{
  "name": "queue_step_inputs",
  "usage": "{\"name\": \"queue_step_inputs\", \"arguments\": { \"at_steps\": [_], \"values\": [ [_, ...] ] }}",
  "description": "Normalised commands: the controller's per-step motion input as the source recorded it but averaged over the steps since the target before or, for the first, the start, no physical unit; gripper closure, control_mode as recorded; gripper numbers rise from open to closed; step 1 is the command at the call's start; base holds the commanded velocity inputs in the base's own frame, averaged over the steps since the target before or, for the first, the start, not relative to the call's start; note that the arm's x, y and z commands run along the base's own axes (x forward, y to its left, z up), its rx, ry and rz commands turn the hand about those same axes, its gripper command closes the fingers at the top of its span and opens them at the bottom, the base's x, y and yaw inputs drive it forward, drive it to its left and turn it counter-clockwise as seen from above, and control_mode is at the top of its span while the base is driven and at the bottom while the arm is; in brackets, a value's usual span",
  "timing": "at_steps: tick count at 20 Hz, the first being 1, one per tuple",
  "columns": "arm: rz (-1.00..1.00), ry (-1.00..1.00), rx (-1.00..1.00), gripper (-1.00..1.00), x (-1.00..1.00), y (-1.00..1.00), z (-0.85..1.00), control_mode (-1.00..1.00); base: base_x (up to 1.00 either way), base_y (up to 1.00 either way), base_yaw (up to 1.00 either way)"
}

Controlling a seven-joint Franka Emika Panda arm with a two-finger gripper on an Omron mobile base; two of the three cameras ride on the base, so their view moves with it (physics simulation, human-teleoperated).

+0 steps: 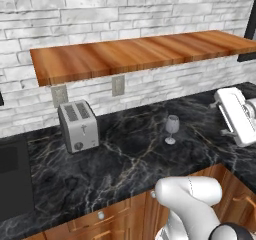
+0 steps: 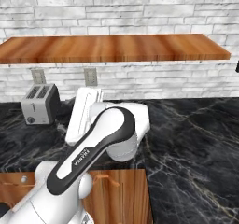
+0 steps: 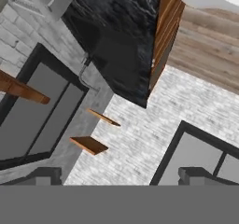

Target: Retrieve the wine glasses from the counter and place one next to each plate.

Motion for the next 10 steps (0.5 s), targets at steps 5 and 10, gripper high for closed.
{"name": "queue_step_inputs", "arguments": {
  "at_steps": [5, 10],
  "values": [
    [0.00, 0.20, 0.01, -1.00, 0.54, -0.14, -0.38, -1.00, 0.00, 0.00, 0.00],
    [0.00, 0.15, 0.00, -1.00, 0.41, -0.18, -0.62, -1.00, 0.00, 0.00, 0.00]
  ]
}}
